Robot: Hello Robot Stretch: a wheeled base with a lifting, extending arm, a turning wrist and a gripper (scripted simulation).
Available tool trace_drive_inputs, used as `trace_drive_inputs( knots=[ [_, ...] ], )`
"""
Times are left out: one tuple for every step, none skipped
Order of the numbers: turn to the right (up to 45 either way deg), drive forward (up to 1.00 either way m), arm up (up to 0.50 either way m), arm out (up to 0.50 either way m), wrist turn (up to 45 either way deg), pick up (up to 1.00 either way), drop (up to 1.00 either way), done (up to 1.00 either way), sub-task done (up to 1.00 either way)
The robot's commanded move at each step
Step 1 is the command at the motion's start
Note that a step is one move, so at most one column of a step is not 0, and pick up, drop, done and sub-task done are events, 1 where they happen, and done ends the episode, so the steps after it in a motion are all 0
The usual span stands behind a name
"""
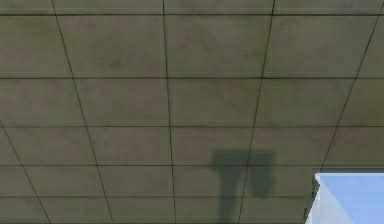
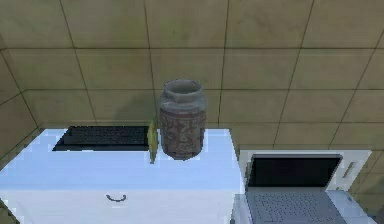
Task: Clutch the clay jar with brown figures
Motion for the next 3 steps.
trace_drive_inputs(
  knots=[
    [0.0,0.0,0.5,0.0,0.0,0.0,0.0,0.0,0.0],
    [0.0,0.0,0.38,0.0,0.0,0.0,0.0,0.0,0.0],
    [0.0,0.0,0.0,0.32,0.0,0.0,0.0,0.0,0.0]
  ],
)
